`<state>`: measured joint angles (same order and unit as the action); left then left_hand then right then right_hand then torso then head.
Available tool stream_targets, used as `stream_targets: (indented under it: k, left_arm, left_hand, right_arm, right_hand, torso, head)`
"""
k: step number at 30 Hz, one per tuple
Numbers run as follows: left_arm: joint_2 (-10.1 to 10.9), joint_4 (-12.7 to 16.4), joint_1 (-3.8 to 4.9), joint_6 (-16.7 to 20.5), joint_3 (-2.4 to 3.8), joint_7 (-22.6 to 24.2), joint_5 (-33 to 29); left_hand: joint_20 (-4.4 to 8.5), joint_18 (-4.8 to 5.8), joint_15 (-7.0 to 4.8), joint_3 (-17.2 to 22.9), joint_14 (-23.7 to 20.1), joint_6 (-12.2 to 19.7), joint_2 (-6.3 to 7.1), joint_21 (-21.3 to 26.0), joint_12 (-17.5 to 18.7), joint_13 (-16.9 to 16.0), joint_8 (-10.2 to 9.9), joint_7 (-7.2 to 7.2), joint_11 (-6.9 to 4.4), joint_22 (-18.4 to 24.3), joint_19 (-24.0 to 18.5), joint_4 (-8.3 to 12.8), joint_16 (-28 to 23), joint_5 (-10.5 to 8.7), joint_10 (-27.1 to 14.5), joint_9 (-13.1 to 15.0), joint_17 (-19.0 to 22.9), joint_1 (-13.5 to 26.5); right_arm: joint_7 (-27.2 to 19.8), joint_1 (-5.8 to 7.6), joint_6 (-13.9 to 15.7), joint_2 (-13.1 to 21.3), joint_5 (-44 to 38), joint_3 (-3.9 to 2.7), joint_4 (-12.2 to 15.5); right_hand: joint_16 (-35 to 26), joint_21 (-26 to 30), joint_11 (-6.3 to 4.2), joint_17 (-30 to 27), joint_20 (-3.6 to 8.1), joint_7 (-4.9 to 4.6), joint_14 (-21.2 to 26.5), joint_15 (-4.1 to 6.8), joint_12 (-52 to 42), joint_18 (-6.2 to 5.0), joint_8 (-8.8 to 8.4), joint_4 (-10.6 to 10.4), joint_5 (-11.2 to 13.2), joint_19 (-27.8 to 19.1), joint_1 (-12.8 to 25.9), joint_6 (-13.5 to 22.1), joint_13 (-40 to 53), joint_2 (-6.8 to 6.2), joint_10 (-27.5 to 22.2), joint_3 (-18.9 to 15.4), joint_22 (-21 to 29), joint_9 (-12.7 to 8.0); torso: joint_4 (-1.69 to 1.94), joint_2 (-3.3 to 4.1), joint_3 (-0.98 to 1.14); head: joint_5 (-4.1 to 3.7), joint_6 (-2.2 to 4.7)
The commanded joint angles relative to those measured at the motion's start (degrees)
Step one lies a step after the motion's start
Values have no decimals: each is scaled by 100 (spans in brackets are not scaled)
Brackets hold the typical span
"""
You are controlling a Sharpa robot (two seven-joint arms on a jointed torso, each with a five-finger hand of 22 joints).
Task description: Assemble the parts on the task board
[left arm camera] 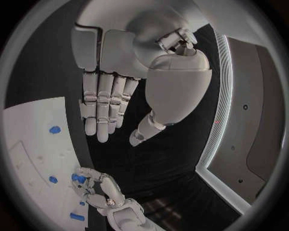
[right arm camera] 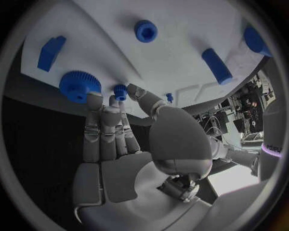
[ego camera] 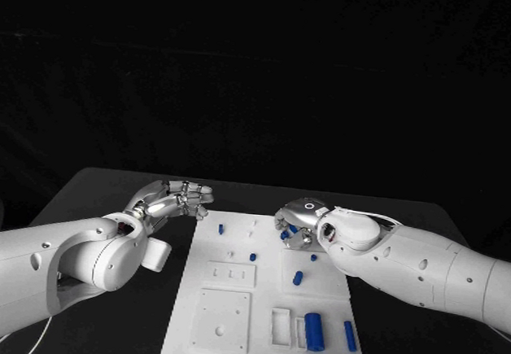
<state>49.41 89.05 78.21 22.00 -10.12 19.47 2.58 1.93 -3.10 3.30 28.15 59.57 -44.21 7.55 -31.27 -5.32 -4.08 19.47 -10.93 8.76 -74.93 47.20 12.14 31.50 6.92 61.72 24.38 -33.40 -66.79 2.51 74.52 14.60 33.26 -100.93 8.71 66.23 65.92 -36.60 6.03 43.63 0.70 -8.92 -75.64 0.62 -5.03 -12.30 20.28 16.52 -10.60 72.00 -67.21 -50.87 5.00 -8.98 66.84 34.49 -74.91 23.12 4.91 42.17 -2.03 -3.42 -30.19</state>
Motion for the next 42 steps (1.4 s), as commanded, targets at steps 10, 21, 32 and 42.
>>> stream_targets:
  k: [10, 21, 32, 42]
  left_arm:
    - [3, 16, 9, -110, 6, 32, 24]
    - [4, 17, 9, -119, 6, 19, 32]
    - [1, 12, 9, -122, 6, 8, 34]
    - [-39, -30, 8, -125, 3, -8, 47]
  left_hand:
    - [38, -82, 5, 12, 17, -12, 8, -31, 40, 10, -30, -3, 45, -102, -16, 24, -7, -33, -4, -12, -16, 66]
    - [38, -81, 5, 16, 16, -12, 7, -33, 45, 10, -32, -2, 45, -102, -17, 25, -9, -34, -5, -14, -19, 72]
    - [40, -82, 4, 24, 18, -13, 1, -35, 50, 10, -33, -1, 43, -102, -18, 27, -10, -32, -5, -16, -23, 73]
    - [41, -82, 2, 30, 18, -13, 0, -38, 56, 10, -35, -1, 41, -101, -19, 33, -11, -32, -6, -18, -28, 73]
  right_arm:
    - [81, -1, -78, 13, -231, -1, -7]
    - [71, -1, 4, 25, -331, -1, 18]
    - [323, -2, 438, 30, -360, -2, 91]
    - [632, -2, 813, -9, -478, -13, 198]
  right_hand:
    - [55, -42, 4, -28, 17, 12, 31, -16, 34, -270, -11, 7, 51, -6, -3, -30, -10, -29, 14, 69, -119, 3]
    - [150, -78, -130, -177, -3, 88, 39, 111, -117, -270, 82, -242, 734, 23, 11, -326, 124, -89, 426, 809, -108, 52]
    - [247, -161, -277, -236, 6, 204, 55, 257, -299, -270, 224, -387, 780, 63, 46, -625, 330, 17, 720, 1187, -125, 157]
    - [275, -199, -315, -248, 2, 232, 74, 296, -345, -270, 254, -360, 780, 68, 60, -684, 391, -17, 772, 1248, -125, 191]
  torso:
    - [1, 67, -5]
    - [1, 96, -13]
    - [2, 116, -18]
    - [1, 129, -25]
  head:
    - [-7, 34]
    - [-3, 34]
    - [-4, 41]
    - [3, 68]
